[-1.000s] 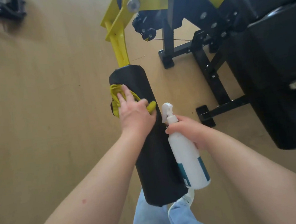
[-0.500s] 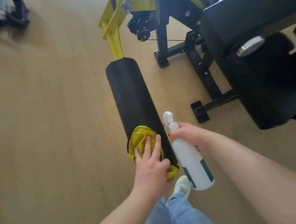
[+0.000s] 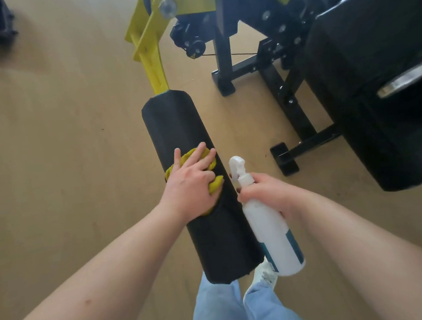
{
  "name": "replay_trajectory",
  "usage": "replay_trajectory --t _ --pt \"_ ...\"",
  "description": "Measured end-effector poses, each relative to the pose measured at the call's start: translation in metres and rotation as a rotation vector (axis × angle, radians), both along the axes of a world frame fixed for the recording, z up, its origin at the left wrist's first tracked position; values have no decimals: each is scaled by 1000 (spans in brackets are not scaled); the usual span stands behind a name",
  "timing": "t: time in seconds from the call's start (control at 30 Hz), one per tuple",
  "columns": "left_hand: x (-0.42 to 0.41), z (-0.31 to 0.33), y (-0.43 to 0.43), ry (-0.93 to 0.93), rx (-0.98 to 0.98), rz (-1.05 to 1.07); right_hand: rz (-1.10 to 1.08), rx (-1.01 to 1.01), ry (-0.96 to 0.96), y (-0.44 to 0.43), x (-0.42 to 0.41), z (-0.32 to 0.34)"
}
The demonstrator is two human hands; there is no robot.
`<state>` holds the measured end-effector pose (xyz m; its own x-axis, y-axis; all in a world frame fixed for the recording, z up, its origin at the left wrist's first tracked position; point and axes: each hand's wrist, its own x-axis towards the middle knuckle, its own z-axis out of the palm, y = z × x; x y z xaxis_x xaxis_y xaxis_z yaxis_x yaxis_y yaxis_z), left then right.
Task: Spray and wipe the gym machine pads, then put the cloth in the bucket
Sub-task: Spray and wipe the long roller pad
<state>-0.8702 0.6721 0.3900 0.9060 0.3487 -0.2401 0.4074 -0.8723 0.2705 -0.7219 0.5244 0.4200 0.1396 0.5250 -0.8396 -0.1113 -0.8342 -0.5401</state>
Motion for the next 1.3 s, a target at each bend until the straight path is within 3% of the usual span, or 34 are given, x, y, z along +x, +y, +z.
replay_trajectory --t 0.27,0.47,0.6,0.73,1.03,1.2,1.3 --pt "79 -1 129 13 140 151 29 -2 -30 46 20 -13" --pt "115 0 174 112 175 401 6 -155 99 47 22 -18" --pt "96 3 147 8 132 363 2 -160 101 44 20 -15" --pt "62 6 93 -25 -56 498 7 -154 52 35 11 -12" --pt "-25 1 -65 -78 -246 618 27 -99 -72 31 -4 1" --pt "-61 2 -136 -72 -302 667 39 -148 -102 22 -12 4" --pt "-63 12 -149 37 -390 732 54 -164 -123 13 -20 7"
